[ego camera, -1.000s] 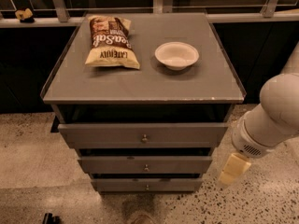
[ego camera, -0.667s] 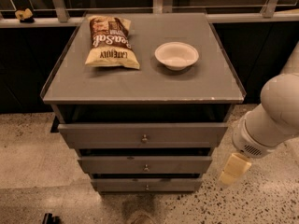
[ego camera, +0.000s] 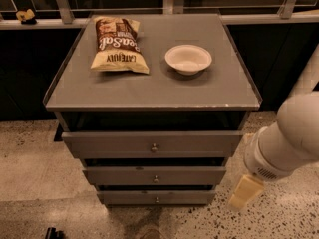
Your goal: Open middle drawer
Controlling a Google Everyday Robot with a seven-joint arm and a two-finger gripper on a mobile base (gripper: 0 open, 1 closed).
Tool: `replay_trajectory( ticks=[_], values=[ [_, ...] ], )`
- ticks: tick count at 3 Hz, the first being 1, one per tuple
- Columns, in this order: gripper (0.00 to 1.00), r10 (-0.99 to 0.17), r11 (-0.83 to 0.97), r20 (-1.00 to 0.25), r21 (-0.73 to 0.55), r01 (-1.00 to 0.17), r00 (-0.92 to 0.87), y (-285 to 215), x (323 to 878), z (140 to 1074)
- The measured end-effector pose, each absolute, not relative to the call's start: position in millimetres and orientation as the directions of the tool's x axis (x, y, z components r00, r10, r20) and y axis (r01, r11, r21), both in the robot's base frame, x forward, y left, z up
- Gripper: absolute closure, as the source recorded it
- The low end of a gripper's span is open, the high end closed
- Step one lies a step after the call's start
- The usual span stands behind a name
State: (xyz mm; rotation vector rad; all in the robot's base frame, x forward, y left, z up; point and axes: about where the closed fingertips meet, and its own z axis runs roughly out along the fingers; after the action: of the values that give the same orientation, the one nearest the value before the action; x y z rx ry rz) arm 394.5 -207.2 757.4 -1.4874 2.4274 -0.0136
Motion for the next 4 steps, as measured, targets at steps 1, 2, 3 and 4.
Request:
replay_trajectory(
  ticks=[1, 2, 3, 4],
  values=[
    [0.0, -0.859, 0.483, -0.276, -0.152, -0.862, -0.432, -196.0, 350.6, 718.8],
    [0.0, -0.825, 0.523, -0.315, -0.109, -0.846, -0.469, -183.6, 308.7, 659.9],
    [0.0, -0.803, 0.544, -0.32, -0.046, -0.838, -0.503, -168.7, 273.0, 588.7],
    [0.0, -0.793, 0.55, -0.31, 0.007, -0.835, -0.525, -156.8, 255.5, 530.9]
  ],
)
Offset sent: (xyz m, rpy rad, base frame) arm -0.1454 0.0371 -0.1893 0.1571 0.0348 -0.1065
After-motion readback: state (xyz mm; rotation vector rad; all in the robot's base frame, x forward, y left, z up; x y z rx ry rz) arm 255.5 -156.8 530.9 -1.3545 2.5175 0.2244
